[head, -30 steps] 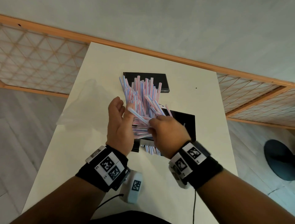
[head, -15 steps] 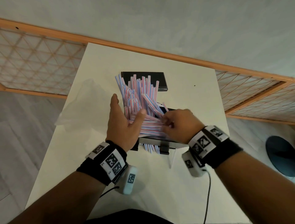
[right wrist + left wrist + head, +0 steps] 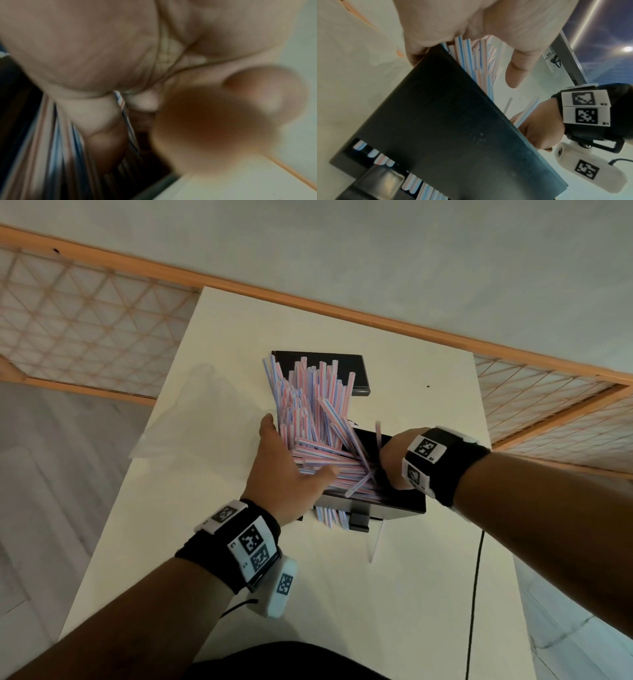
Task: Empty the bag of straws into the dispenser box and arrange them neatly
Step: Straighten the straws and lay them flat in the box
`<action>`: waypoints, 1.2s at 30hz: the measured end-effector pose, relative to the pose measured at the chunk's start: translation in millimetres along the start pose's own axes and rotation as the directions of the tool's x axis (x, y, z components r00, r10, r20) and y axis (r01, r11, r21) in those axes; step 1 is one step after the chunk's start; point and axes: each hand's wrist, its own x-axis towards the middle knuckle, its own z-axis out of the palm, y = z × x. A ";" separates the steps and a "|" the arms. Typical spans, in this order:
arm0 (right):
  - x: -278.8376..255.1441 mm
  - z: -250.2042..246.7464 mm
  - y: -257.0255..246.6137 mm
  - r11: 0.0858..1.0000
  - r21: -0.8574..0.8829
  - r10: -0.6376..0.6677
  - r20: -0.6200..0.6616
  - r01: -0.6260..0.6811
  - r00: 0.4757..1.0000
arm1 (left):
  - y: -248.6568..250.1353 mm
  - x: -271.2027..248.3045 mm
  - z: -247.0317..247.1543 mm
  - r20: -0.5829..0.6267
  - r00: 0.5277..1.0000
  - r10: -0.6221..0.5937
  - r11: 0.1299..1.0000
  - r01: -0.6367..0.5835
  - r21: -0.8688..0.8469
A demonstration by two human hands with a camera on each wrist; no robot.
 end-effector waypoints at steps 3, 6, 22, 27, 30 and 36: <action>0.0 1.7 -0.9 0.998 -0.055 0.005 -0.032 -0.006 0.999 | 3.1 -1.0 0.7 -0.005 0.999 0.035 0.999 -0.035 0.004; -0.2 2.4 -0.6 0.999 -0.051 -0.002 -0.057 -0.001 0.998 | 4.7 -1.4 0.5 -0.016 0.998 0.053 0.999 -0.053 0.012; -41.3 -27.8 40.9 0.932 0.361 0.110 -0.213 -0.026 0.971 | 1.3 0.0 1.8 -0.011 0.998 0.066 0.998 -0.065 0.020; -95.5 -55.2 51.1 0.773 0.616 0.131 -0.391 0.154 0.911 | 4.9 -1.3 0.2 -0.014 0.999 0.051 0.997 -0.052 -0.050; -97.1 -50.9 28.7 0.689 0.673 0.103 -0.459 0.270 0.882 | 7.0 -1.4 -0.6 -0.034 0.999 0.039 0.990 -0.043 -0.135; -57.5 6.5 -11.9 0.502 0.801 0.171 -0.461 0.325 0.871 | 6.4 0.7 -4.4 -0.053 0.999 -0.014 0.964 -0.001 -0.265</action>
